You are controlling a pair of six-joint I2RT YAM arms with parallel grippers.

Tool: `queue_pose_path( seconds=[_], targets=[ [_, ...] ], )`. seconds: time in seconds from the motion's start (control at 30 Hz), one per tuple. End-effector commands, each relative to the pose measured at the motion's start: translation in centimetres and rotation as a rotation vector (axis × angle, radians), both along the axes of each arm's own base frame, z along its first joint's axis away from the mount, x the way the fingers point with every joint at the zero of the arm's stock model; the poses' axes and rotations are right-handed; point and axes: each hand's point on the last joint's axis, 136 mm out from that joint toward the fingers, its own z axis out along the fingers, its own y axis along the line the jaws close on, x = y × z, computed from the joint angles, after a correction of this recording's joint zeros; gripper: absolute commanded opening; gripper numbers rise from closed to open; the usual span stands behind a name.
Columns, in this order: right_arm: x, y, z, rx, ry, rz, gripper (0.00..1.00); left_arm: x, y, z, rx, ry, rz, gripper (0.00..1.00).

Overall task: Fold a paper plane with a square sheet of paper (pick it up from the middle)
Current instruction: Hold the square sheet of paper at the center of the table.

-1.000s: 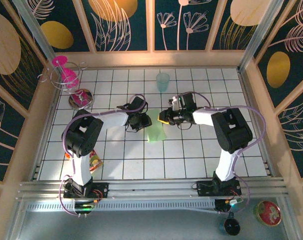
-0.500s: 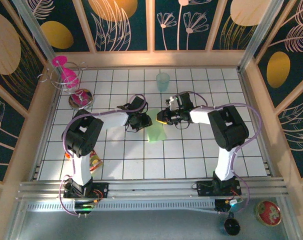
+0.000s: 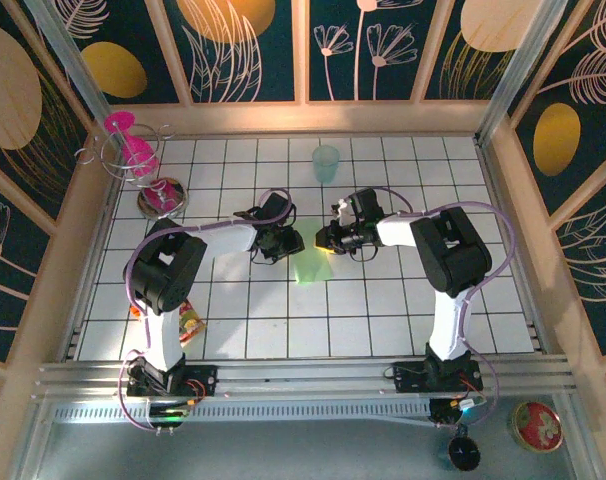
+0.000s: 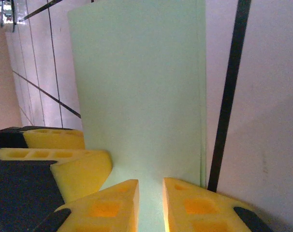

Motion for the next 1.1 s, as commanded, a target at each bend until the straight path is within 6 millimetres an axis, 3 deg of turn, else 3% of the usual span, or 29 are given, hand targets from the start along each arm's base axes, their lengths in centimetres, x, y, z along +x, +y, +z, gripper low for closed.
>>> queue_pose_path(
  seconds=[0.0, 0.1, 0.23, 0.3, 0.4, 0.53, 0.73, 0.83, 1.07],
  targets=[
    [-0.9, -1.7, -3.7, -0.150, 0.065, -0.033, 0.20, -3.9, 4.9, -9.4, 0.235, 0.163, 0.022, 0.38],
    [-1.5, -2.7, -5.1, -0.225, 0.097, -0.056, 0.18, -1.9, 3.6, -6.4, 0.187, 0.085, 0.028, 0.39],
    [-2.2, -3.7, -6.4, -0.301, 0.134, -0.096, 0.16, 1.7, 2.2, -0.1, 0.112, -0.085, 0.084, 0.46],
    [-2.7, -3.8, -6.9, -0.319, 0.154, -0.116, 0.14, 3.0, 2.1, 2.9, 0.083, -0.162, 0.123, 0.51],
    [-3.2, -3.5, -7.0, -0.331, 0.169, -0.137, 0.14, 3.7, 2.8, 5.4, 0.075, -0.225, 0.168, 0.53],
    [-3.3, -3.2, -6.7, -0.328, 0.183, -0.170, 0.13, 3.6, 3.6, 6.9, 0.052, -0.259, 0.198, 0.53],
    [-3.3, -3.2, -6.4, -0.316, 0.228, -0.229, 0.13, 3.3, -1.9, 10.0, -0.235, -0.286, 0.018, 0.42],
    [-3.4, -2.9, -6.5, -0.300, 0.256, -0.240, 0.12, 2.6, -4.1, 9.7, -0.326, -0.237, -0.047, 0.34],
    [-3.6, -3.0, -6.9, -0.314, 0.276, -0.248, 0.12, 2.1, -5.2, 7.7, -0.329, -0.159, -0.084, 0.21]
  ],
)
